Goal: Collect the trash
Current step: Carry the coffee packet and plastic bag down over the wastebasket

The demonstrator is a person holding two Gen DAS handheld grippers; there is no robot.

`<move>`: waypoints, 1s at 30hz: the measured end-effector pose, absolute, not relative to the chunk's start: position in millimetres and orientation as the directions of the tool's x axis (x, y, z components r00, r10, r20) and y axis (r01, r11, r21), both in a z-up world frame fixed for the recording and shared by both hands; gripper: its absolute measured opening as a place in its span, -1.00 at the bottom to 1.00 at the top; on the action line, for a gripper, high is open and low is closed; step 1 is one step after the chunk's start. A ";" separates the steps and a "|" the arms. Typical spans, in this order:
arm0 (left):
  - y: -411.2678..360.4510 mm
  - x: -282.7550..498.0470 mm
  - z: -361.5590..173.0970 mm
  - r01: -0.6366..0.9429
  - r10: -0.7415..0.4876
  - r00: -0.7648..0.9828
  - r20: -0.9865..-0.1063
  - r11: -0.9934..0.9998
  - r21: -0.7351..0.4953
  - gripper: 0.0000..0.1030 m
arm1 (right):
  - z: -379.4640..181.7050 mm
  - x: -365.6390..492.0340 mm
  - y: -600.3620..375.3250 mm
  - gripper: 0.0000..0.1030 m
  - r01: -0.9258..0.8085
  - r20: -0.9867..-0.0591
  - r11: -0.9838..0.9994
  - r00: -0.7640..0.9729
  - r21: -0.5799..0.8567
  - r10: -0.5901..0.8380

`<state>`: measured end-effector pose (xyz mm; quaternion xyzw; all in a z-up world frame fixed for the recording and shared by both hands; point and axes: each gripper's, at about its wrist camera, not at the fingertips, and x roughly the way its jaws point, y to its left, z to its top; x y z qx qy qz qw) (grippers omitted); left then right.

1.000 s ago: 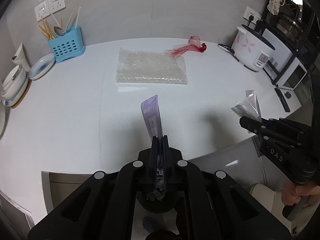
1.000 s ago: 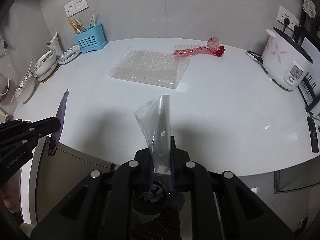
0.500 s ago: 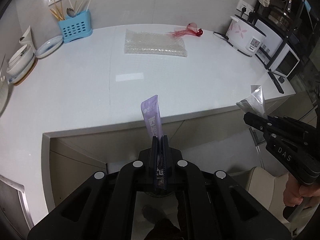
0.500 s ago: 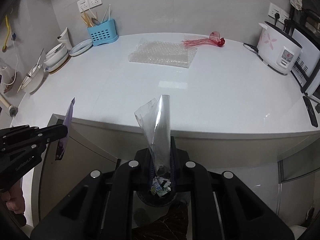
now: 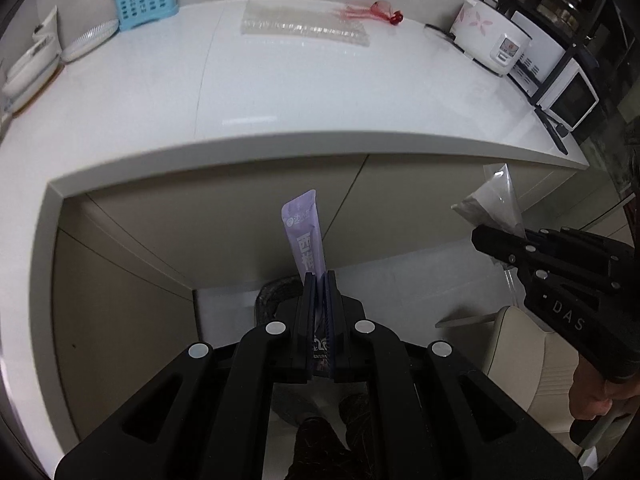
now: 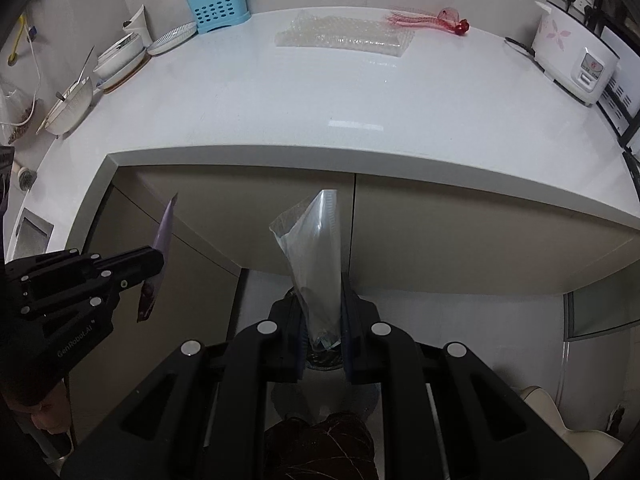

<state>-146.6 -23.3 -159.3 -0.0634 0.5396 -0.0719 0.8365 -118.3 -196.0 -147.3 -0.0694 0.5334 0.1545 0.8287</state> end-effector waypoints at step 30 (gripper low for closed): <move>-47.9 -109.3 -553.9 -0.036 -0.208 0.284 -0.936 0.973 -0.227 -0.93 | -520.0 -93.3 -215.7 -0.76 -0.400 -0.948 0.910 0.233 0.109 0.216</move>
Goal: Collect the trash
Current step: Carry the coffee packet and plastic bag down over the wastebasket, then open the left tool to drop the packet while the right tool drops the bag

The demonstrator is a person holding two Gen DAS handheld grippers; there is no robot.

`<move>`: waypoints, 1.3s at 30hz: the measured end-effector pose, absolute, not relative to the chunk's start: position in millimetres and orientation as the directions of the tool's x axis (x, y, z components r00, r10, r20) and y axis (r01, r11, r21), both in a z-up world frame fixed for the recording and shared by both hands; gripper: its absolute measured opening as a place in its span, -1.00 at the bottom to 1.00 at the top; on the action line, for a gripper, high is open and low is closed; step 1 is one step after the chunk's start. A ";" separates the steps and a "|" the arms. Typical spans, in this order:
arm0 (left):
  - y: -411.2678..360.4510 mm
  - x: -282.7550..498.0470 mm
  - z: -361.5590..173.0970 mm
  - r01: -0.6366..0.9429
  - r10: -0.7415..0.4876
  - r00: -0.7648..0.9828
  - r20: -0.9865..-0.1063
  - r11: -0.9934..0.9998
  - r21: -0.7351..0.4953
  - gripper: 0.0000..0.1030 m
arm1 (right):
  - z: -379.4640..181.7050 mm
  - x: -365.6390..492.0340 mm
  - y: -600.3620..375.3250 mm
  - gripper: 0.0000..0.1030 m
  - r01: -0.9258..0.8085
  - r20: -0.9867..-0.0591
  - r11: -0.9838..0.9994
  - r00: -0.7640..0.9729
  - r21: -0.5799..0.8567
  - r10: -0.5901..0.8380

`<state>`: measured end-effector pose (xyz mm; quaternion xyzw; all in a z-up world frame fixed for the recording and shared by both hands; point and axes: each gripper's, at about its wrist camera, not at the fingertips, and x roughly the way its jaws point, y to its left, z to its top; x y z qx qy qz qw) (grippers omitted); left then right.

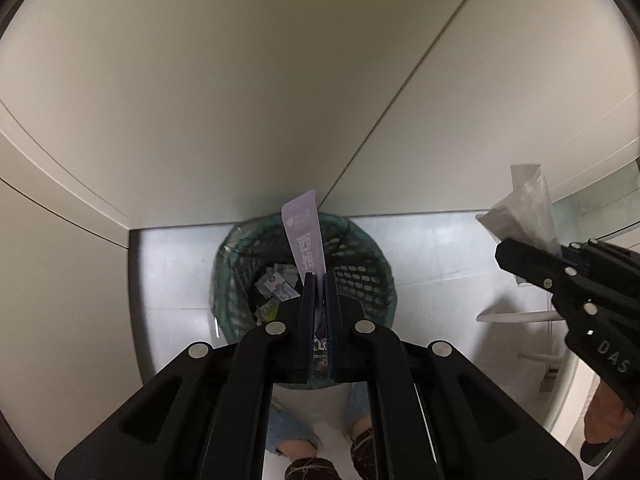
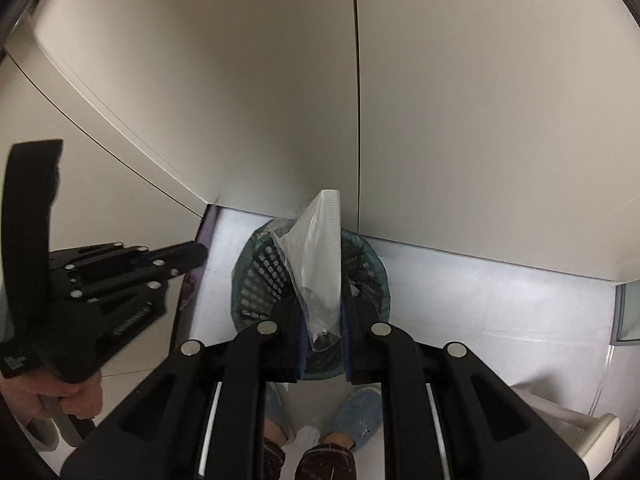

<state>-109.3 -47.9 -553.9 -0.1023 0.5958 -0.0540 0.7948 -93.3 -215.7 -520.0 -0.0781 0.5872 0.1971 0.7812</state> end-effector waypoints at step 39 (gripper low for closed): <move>-30.5 -130.1 -678.9 -0.160 -0.120 0.211 -0.970 0.975 -0.156 0.83 | -646.2 -96.9 -196.3 -0.76 -0.459 -0.975 0.879 0.103 0.128 0.196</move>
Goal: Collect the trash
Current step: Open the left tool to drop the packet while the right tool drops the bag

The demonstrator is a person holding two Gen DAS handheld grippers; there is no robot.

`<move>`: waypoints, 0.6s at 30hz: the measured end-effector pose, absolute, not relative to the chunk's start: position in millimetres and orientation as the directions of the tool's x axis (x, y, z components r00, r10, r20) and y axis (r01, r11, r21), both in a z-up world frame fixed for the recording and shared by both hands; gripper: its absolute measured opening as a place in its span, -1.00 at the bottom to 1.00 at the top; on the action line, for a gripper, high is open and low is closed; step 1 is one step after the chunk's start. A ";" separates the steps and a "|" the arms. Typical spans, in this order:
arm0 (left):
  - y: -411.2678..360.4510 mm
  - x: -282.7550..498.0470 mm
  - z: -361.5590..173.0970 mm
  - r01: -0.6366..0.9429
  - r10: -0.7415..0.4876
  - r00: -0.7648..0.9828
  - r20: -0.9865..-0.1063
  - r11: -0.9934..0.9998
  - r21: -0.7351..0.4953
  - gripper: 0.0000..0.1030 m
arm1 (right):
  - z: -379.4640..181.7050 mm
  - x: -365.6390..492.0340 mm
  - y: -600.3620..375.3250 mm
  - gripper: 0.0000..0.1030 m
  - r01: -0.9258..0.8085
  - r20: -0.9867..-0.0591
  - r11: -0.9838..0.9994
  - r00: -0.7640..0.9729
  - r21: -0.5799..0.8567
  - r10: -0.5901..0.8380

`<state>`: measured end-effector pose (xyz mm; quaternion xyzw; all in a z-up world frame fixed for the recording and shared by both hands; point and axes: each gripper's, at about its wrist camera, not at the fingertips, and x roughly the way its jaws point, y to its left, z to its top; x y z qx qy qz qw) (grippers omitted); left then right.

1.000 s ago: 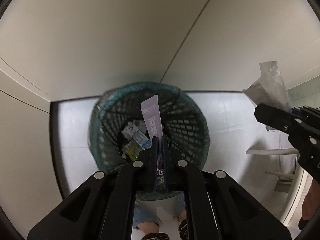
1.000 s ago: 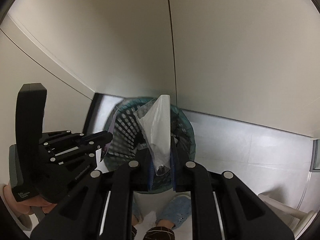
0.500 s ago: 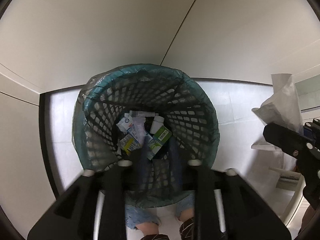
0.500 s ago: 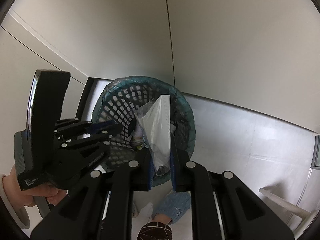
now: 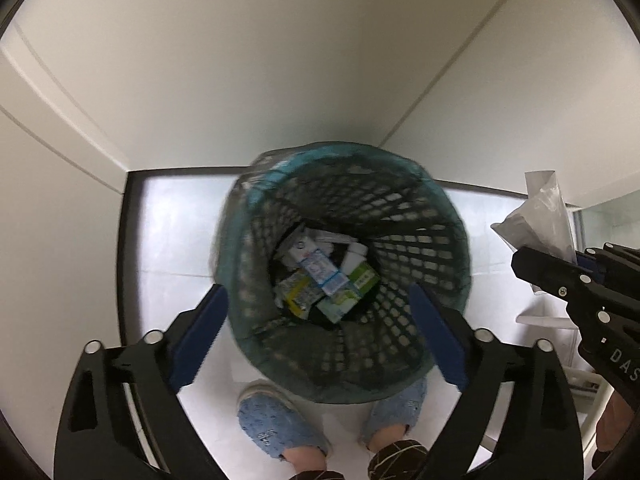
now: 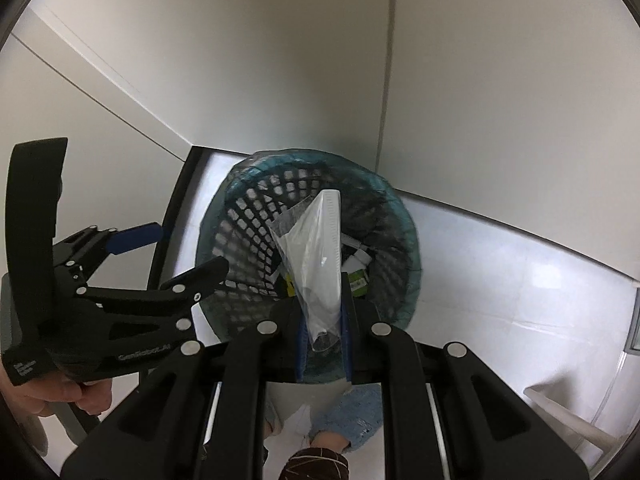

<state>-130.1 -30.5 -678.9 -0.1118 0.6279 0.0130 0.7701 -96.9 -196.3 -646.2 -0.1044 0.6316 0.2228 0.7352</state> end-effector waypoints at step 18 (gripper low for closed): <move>11.7 -143.9 -692.3 -0.189 -0.083 0.156 -0.984 0.975 -0.112 0.88 | -677.9 -103.9 -171.0 -0.64 -0.418 -0.980 0.899 0.082 0.132 0.182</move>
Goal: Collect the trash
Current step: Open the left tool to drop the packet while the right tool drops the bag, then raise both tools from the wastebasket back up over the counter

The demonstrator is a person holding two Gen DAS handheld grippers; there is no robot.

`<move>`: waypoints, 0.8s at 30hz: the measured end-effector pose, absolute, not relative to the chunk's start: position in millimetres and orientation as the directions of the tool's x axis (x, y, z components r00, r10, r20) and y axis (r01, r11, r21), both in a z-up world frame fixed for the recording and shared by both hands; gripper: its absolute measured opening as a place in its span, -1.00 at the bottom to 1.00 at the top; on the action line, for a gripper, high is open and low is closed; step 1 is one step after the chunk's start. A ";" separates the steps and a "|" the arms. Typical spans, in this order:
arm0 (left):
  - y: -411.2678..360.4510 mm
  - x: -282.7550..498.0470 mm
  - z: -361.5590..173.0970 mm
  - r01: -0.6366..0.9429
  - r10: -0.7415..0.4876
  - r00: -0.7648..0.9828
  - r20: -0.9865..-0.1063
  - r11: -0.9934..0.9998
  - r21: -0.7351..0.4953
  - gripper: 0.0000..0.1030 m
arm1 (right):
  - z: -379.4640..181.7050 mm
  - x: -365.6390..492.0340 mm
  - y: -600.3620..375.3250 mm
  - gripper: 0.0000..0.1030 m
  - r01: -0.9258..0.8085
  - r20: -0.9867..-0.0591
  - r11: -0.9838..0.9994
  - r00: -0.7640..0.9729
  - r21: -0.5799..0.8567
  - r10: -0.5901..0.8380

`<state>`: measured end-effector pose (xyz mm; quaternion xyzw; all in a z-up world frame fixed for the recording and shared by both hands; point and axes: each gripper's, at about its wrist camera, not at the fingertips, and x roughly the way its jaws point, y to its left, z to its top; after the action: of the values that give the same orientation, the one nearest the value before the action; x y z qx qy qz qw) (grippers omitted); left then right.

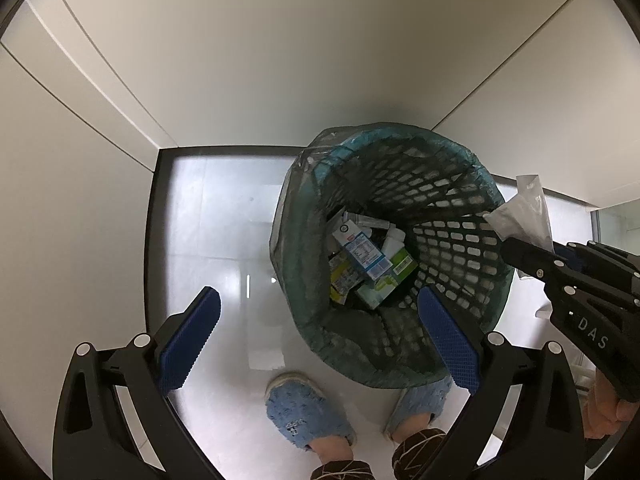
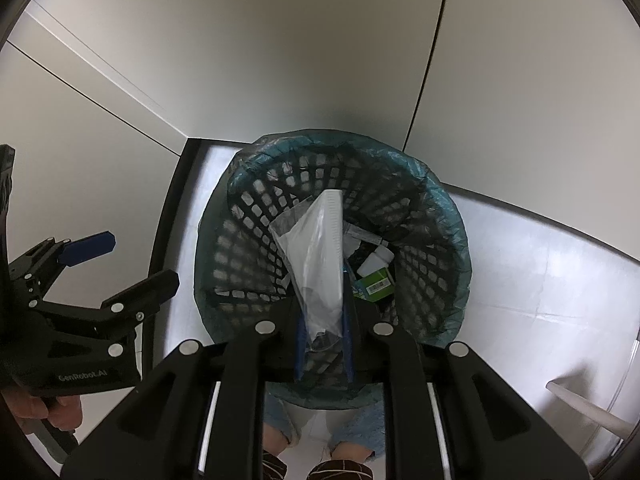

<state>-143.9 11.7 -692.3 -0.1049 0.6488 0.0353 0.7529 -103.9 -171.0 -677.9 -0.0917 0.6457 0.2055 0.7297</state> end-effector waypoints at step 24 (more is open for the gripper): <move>17.4 -156.8 -640.6 -0.212 -0.088 0.164 -0.982 0.970 -0.123 0.88 | -617.2 -116.3 -186.4 0.72 -0.365 -0.970 0.924 0.160 0.114 0.183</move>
<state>-156.8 17.4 -640.6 -0.1163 0.6451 0.0409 0.7541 -116.3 -186.4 -617.2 -0.0731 0.6223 0.1807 0.7581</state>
